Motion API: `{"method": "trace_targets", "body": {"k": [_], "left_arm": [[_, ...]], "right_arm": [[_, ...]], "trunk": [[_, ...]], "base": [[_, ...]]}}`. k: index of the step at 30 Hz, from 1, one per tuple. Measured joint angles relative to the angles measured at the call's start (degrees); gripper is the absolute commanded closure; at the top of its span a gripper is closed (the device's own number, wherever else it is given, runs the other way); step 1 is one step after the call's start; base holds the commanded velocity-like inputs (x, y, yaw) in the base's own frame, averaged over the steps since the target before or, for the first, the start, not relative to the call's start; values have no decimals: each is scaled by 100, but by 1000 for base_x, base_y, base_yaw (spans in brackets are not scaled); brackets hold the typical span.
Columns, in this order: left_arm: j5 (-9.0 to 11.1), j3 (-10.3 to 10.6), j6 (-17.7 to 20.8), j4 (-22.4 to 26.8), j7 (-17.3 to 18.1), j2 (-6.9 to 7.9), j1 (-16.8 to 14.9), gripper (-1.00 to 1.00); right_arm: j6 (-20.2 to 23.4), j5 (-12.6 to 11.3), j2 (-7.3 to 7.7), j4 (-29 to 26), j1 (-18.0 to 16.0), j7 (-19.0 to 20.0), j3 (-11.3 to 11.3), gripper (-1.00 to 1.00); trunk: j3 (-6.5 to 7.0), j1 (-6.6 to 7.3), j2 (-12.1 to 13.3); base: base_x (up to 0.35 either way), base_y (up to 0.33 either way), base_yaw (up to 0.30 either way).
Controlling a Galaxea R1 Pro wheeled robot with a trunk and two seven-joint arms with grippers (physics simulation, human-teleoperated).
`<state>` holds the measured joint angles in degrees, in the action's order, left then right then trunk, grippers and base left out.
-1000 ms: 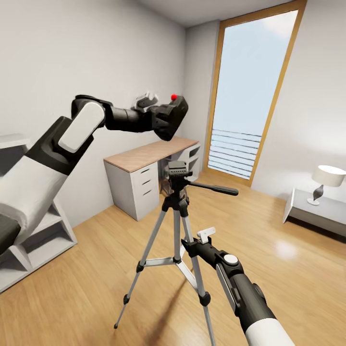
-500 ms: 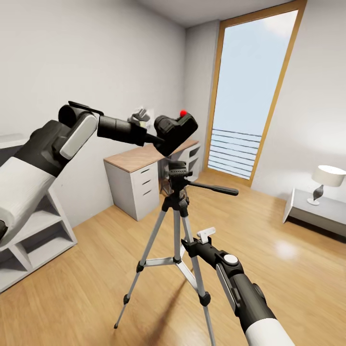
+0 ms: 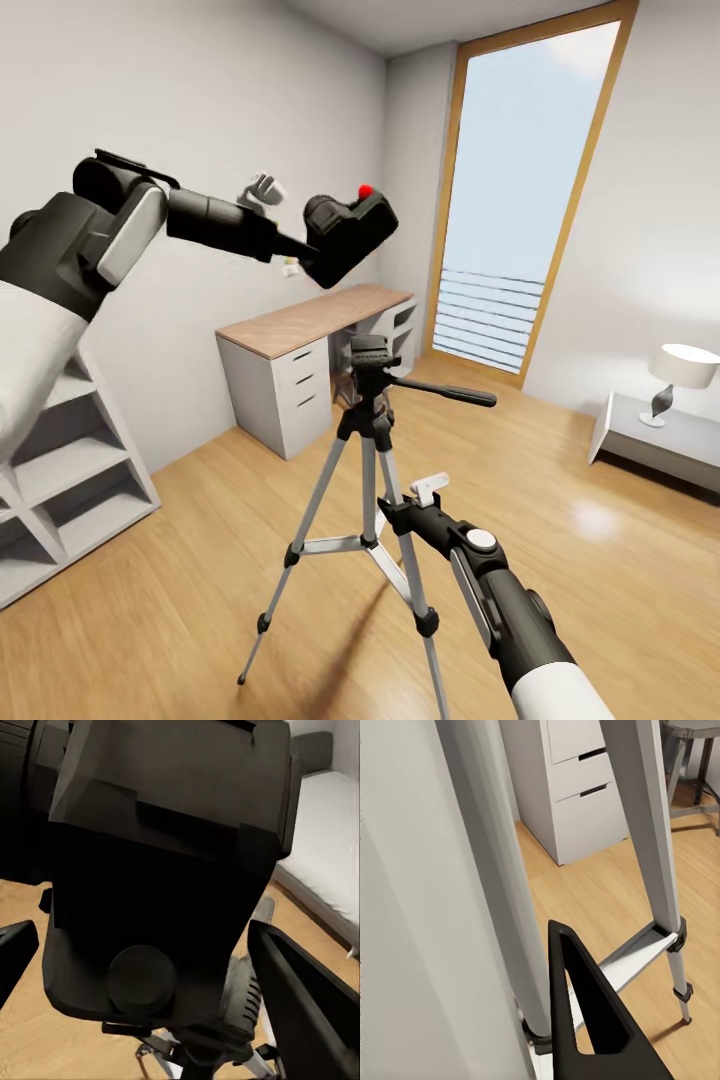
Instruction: Attach the digital camera to the camera tripod in the bedroom.
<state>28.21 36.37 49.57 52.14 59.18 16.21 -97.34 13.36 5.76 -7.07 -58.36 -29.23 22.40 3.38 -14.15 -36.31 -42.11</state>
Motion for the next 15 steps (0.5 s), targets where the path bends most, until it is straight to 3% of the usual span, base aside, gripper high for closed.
{"method": "trace_targets", "body": {"k": [4,5,6,10,12,15], "left_arm": [[-94,15,-301,-309,351,-9,-430,100],[-155,19,-373,-373,470,-7,-524,100],[-350,77,-459,-448,682,-9,-624,100],[-634,441,-511,-494,882,-23,-673,100],[-714,803,-512,-500,941,-62,-682,100],[-756,1139,-519,-486,971,-109,-689,100]], "right_arm": [[12,0,3,-9,0,-1,0,100],[13,-2,3,-9,0,0,1,100],[15,-1,3,-11,0,-1,1,100],[23,-1,3,-18,0,1,2,100],[30,1,3,-24,0,2,1,100],[32,1,3,-24,0,2,-1,100]], "trunk": [[0,0,0],[0,0,-1],[0,0,0],[-1,0,1],[-1,0,1],[-1,0,1]], "base": [[0,0,0],[0,0,0],[0,0,0],[0,0,0],[0,0,0],[0,0,0]]}}
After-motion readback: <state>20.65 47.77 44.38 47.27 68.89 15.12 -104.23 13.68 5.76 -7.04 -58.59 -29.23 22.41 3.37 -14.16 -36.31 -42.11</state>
